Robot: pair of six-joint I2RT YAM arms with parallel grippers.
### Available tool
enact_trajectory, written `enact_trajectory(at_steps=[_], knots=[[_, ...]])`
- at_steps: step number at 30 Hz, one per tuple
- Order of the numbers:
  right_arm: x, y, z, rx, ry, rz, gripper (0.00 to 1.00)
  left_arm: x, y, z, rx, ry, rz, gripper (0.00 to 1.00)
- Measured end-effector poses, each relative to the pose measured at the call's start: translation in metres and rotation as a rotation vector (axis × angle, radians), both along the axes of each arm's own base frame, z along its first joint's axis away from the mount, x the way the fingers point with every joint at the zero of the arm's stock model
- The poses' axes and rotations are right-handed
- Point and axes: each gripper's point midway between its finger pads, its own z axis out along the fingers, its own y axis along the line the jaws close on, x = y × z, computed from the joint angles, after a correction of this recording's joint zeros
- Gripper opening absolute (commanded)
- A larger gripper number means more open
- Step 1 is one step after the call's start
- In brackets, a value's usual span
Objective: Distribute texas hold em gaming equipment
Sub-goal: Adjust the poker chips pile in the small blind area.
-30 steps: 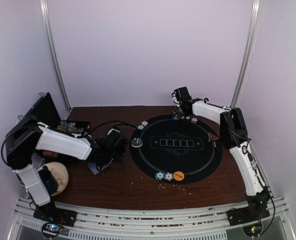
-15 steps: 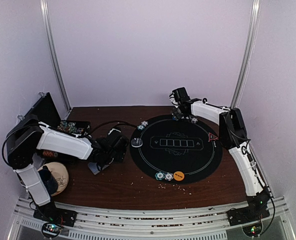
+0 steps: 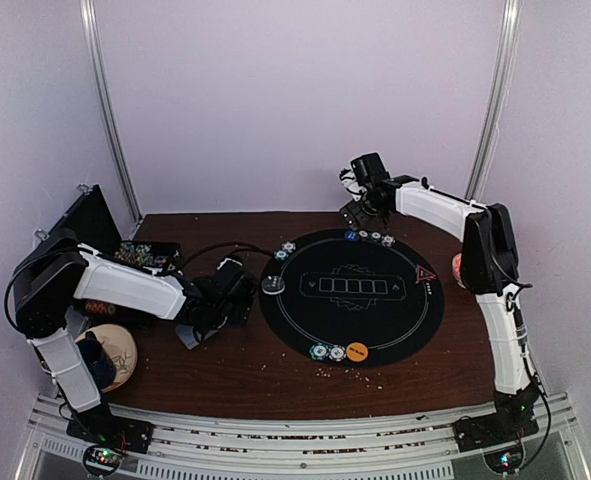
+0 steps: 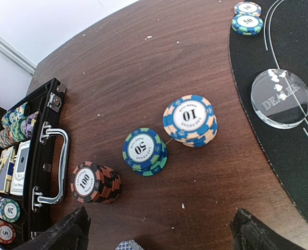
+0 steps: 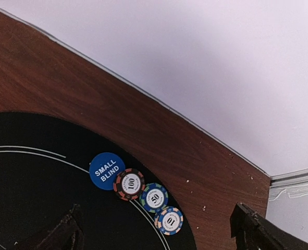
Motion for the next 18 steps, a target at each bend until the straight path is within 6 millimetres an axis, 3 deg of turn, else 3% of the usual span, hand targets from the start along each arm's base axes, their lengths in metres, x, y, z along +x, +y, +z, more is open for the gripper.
enact_trajectory(at_steps=[4,14,18], knots=[[0.009,-0.004,0.004,0.0,-0.043,-0.035,1.0,0.0,0.0,0.0,0.001,0.001,0.0,0.98],[0.035,-0.016,-0.081,-0.089,-0.049,-0.128,1.0,0.0,0.0,-0.004,0.007,0.008,-0.001,0.98],[0.043,-0.019,-0.088,-0.11,-0.074,-0.148,1.0,-0.001,0.0,-0.004,0.006,0.009,-0.003,0.98]])
